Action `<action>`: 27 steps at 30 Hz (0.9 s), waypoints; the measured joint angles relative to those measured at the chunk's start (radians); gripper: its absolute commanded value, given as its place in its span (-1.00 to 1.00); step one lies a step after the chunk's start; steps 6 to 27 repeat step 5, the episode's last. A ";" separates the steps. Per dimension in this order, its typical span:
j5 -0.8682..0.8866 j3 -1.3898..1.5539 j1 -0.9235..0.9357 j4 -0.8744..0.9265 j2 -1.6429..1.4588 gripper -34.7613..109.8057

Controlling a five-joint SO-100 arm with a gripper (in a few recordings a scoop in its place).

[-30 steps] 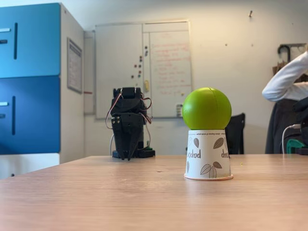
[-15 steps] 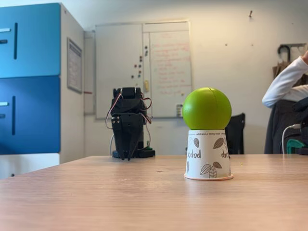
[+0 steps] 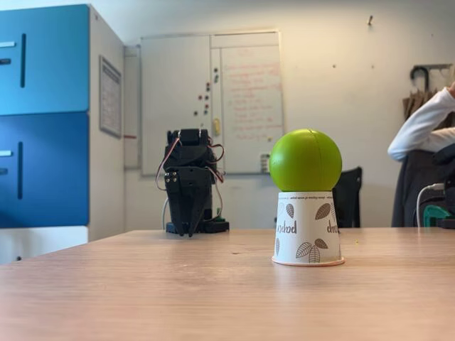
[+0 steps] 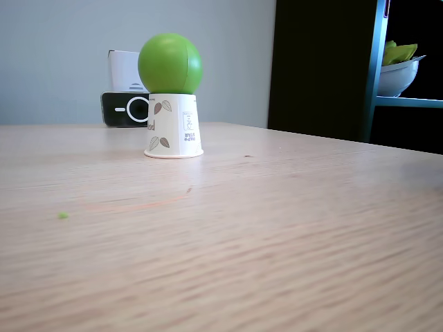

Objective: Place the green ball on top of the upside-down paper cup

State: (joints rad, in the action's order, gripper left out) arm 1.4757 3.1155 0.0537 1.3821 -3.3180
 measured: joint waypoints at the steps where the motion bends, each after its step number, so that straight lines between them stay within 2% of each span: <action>1: 0.000 0.000 0.000 0.000 0.000 -0.52; 27: 0.000 0.000 0.000 0.000 0.000 -0.52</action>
